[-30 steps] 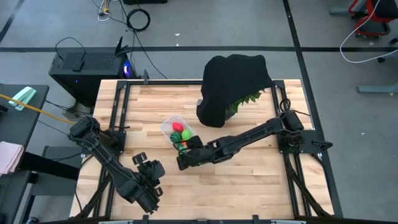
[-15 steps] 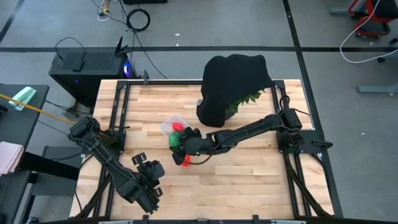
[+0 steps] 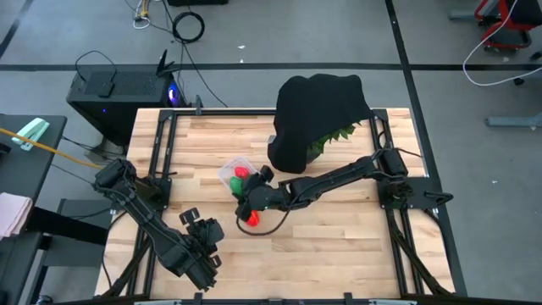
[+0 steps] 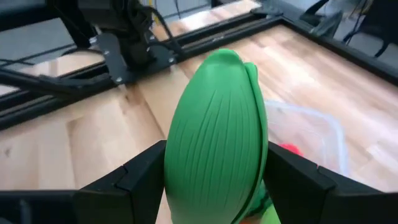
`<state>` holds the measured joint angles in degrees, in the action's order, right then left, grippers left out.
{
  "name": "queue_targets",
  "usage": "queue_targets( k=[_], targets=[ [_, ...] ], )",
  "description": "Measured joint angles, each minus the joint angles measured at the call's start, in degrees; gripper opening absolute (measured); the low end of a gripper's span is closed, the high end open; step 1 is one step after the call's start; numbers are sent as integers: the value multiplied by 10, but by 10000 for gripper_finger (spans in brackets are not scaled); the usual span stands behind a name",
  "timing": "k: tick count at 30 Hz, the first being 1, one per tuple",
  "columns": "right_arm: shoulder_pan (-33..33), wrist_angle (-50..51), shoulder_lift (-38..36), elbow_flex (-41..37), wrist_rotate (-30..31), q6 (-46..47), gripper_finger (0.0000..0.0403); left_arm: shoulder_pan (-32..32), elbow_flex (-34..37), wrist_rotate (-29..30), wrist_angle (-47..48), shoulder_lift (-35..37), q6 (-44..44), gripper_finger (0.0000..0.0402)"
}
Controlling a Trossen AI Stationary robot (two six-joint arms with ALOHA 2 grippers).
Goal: Pick and placing Produce into tupperware
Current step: Put the green corn into the transparent bin
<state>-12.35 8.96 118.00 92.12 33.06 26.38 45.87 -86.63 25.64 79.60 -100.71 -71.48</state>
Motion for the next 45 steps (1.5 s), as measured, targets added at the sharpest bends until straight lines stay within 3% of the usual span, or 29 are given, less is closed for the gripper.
queue_targets(
  k=[18, 25, 38, 45],
  targets=[
    [10, 0, 25, 0, 8, -190, 250, 0, 0, -13, 1, 0, 2, 162],
    [28, -4, 25, 0, 9, -205, 241, 0, 0, -17, 1, 0, 2, 162],
    [64, 10, 25, 0, -44, 105, 240, 0, 0, -19, 1, 0, 1, 162],
    [66, 13, 24, 0, -75, 127, 240, 0, 0, -19, 1, 0, 2, 162]
  ],
)
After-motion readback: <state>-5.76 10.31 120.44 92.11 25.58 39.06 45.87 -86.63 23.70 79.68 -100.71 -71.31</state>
